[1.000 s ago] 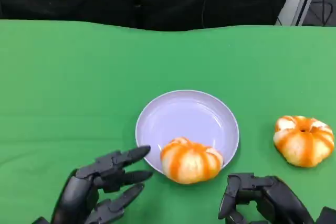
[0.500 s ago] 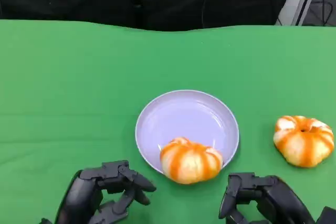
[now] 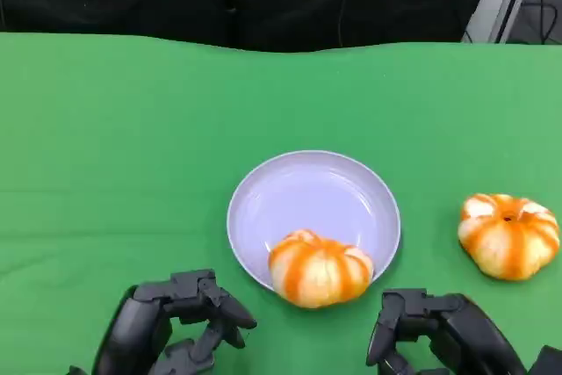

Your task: Grasp the bread from the table and place it into the plate.

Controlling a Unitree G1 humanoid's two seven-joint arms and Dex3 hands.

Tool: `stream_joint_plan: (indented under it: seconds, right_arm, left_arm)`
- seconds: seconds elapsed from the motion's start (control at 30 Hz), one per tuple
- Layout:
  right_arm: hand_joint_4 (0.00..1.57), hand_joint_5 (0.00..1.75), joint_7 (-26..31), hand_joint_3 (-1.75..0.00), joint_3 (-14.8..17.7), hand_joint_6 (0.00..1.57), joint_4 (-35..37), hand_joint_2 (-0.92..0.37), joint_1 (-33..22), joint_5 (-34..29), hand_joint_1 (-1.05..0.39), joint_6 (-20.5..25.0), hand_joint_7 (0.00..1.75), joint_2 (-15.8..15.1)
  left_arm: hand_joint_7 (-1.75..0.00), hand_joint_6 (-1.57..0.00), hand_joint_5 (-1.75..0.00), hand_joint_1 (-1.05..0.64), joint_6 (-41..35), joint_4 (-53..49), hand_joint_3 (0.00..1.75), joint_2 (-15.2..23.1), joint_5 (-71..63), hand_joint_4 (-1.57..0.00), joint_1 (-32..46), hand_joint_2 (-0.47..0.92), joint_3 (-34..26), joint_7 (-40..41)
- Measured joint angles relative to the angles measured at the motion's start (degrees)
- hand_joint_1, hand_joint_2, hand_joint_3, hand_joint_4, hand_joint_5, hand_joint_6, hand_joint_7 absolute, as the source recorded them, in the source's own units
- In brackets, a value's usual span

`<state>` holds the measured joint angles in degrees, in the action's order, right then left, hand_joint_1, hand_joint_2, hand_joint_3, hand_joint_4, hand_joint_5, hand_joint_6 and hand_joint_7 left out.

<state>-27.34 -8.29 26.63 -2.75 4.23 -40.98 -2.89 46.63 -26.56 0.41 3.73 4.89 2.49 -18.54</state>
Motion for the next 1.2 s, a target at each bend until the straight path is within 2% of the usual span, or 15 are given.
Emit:
stream_joint_plan:
  seconds: [0.1, 1.2]
  right_arm:
    - [0.83, 1.56, -0.4, -1.07, 0.1, 0.85, 0.0, -0.56, 0.0, 0.4, -0.12, 0.0, 1.27, -0.1]
    - [0.83, 1.56, -1.4, -1.07, 0.6, 0.85, 1.4, -0.56, 0.0, 0.8, -0.11, -1.7, 1.27, -0.4]
  left_arm:
    - [-1.21, -0.92, -1.54, -0.02, 0.4, -1.1, 1.0, -0.2, 0.1, -0.85, -0.1, 0.61, 0.4, 0.0]
    - [-1.21, -0.92, -1.55, -0.04, 3.2, -3.9, 1.03, -0.9, 0.5, -0.85, -0.8, 0.58, 2.8, -1.2]
